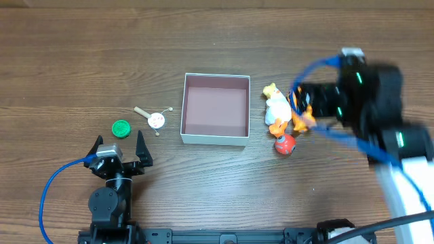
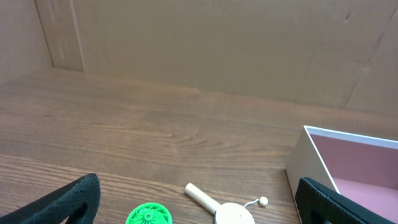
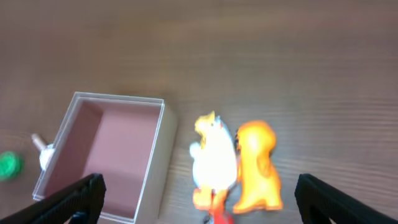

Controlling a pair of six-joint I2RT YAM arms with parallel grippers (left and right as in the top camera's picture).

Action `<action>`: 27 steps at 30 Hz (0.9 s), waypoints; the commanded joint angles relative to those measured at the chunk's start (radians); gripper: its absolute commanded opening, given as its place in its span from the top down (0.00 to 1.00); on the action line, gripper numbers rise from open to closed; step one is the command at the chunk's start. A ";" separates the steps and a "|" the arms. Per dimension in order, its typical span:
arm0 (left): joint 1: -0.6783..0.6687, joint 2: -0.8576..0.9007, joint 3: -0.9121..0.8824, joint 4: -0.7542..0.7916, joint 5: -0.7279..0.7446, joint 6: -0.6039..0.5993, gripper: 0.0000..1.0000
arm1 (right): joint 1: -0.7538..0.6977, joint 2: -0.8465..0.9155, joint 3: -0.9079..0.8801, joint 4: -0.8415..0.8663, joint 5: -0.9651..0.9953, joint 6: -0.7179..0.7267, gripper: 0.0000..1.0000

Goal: Pack container
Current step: 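Move the right gripper over the white plush duck and grasp it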

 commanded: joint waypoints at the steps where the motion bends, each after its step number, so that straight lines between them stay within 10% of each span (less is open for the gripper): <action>1: 0.006 -0.010 -0.003 0.002 -0.009 -0.009 0.00 | 0.020 0.197 0.162 -0.085 -0.034 -0.020 0.00; 13: 0.006 -0.009 -0.003 0.002 -0.009 -0.009 0.00 | 0.093 0.418 0.178 -0.065 -0.038 -0.020 0.01; 17: 0.006 -0.010 -0.003 0.002 -0.009 -0.009 0.00 | 0.111 0.419 0.158 -0.070 -0.010 -0.018 0.15; 20: 0.006 -0.009 -0.003 0.002 -0.009 -0.009 0.00 | 0.111 0.419 0.121 -0.052 0.048 0.016 0.01; 27: 0.006 -0.009 -0.003 0.002 -0.009 -0.009 0.00 | 0.111 0.419 0.042 0.023 0.056 0.068 0.00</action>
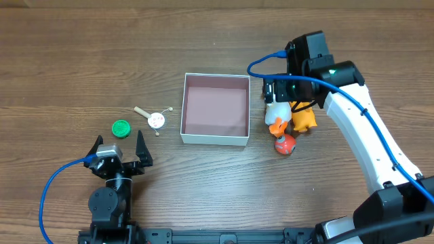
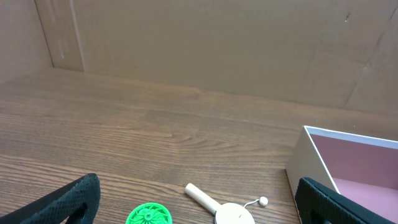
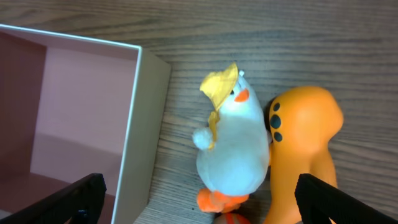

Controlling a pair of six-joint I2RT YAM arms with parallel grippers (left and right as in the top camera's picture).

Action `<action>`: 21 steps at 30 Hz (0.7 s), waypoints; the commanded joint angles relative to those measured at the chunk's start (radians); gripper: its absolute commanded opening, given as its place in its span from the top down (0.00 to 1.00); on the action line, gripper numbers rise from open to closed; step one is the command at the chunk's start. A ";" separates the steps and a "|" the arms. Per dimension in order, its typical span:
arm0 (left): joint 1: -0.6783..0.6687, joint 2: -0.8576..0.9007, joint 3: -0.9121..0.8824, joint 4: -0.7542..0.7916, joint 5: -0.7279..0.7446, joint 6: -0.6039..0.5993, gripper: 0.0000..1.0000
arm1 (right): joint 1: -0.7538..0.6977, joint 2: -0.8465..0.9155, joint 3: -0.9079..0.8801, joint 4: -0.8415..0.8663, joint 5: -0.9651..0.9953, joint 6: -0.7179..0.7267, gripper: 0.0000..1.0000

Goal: Pack container
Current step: 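Move the right gripper over the white plush duck and grasp it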

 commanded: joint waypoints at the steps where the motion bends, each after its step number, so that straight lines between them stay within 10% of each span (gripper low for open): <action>1: 0.006 -0.009 -0.003 0.002 -0.009 -0.009 0.00 | 0.000 -0.008 -0.025 0.015 0.018 0.047 0.00; 7: 0.006 -0.010 -0.003 0.002 -0.009 -0.009 0.00 | 0.000 0.000 -0.031 0.016 0.033 0.048 0.24; 21: 0.006 -0.010 -0.003 0.002 -0.009 -0.009 0.00 | 0.000 0.158 -0.103 0.068 0.115 0.063 0.26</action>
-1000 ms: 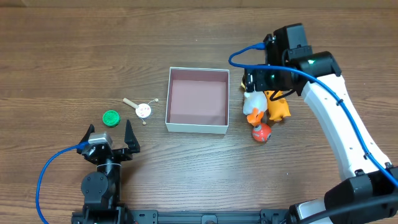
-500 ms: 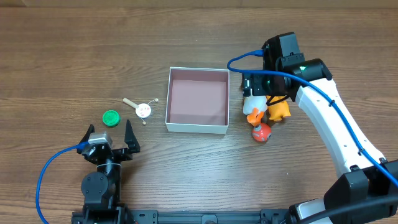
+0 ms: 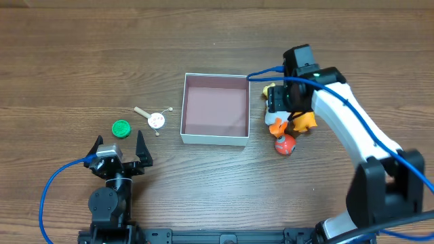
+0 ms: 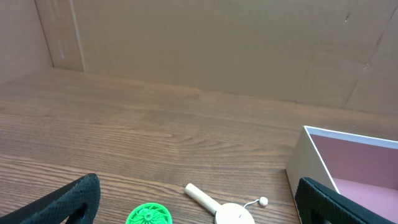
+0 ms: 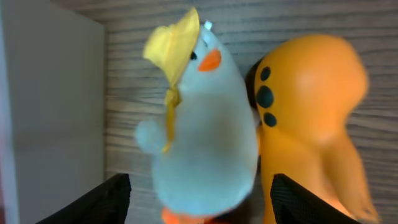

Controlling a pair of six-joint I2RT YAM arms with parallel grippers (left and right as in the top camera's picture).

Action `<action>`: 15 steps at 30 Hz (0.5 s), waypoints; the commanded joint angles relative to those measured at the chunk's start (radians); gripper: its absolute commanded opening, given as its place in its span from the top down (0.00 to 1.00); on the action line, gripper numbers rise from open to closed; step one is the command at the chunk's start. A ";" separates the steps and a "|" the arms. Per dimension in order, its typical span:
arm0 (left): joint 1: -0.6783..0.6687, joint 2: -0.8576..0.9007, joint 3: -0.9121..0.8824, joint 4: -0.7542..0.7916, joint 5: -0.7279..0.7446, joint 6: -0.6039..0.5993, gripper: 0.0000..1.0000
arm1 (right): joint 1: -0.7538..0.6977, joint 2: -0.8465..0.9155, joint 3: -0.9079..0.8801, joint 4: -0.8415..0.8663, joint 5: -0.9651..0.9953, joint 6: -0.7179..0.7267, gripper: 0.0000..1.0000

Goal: Pack container
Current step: 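Move the right gripper over the white plush duck and grasp it, then lift the duck with the right gripper and carry it over the box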

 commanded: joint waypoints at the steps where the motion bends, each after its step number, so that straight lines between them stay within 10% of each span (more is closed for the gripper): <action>1: 0.006 -0.010 -0.003 0.002 -0.009 -0.009 0.00 | 0.001 0.048 -0.007 0.017 0.026 0.010 0.27; 5: 0.006 -0.009 -0.003 0.002 -0.009 -0.009 0.00 | 0.001 0.078 -0.007 0.028 0.026 0.013 0.31; 15: 0.006 -0.010 -0.003 0.002 -0.009 -0.009 0.00 | 0.002 0.083 -0.006 0.030 0.026 0.013 0.95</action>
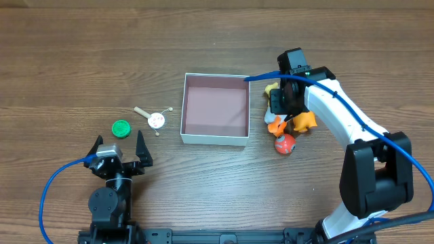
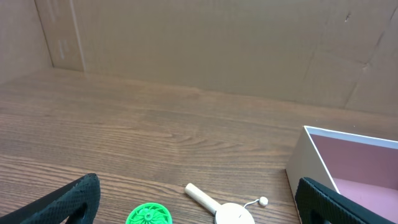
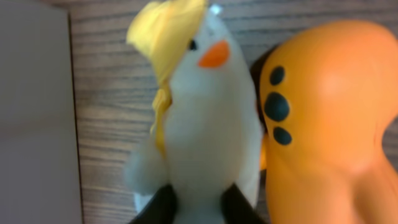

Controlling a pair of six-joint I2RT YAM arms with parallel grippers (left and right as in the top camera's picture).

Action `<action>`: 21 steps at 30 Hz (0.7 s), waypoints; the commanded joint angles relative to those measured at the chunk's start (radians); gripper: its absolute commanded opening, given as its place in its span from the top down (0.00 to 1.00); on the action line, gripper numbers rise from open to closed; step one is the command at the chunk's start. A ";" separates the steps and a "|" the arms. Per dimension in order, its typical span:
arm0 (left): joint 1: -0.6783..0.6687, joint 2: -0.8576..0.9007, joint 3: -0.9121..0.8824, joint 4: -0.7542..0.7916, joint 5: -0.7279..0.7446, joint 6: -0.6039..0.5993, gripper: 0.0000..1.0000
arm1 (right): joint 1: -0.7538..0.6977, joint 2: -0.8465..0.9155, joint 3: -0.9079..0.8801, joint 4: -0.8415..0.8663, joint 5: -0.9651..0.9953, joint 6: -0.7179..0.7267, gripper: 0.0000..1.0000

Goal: Pack container
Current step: 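Lift the duck with the right gripper and carry it over the box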

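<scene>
A white box with a pink inside sits open at mid-table. Right of it lies a white duck plush with a yellow hat, pressed against an orange animal toy. My right gripper is down on the duck, its dark fingers pinching the white body from both sides. From overhead the right gripper covers most of the duck. A small red toy lies just below them. My left gripper rests open near the front left, holding nothing.
A green cap and a small wooden rattle drum lie left of the box, just ahead of the left gripper; both show in the left wrist view, cap and drum. A cardboard wall stands behind the table.
My right gripper has come down closer onto the duck and its fingers have shut on the white body. The left arm and the other toys have not moved.
My right arm was first out to the right, above the toys. Then it hung over the duck and the orange toy beside the box, then lower with open fingers astride the duck. Now it grips the duck. The left arm stayed still throughout.
</scene>
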 commanded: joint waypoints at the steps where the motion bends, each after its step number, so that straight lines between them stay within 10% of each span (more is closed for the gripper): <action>1: 0.006 -0.010 -0.003 0.002 -0.009 -0.009 0.00 | 0.002 0.004 0.006 -0.010 0.010 0.000 0.96; 21: 0.006 -0.010 -0.003 0.002 -0.009 -0.009 0.00 | 0.200 -0.233 0.378 -0.274 0.007 0.042 0.96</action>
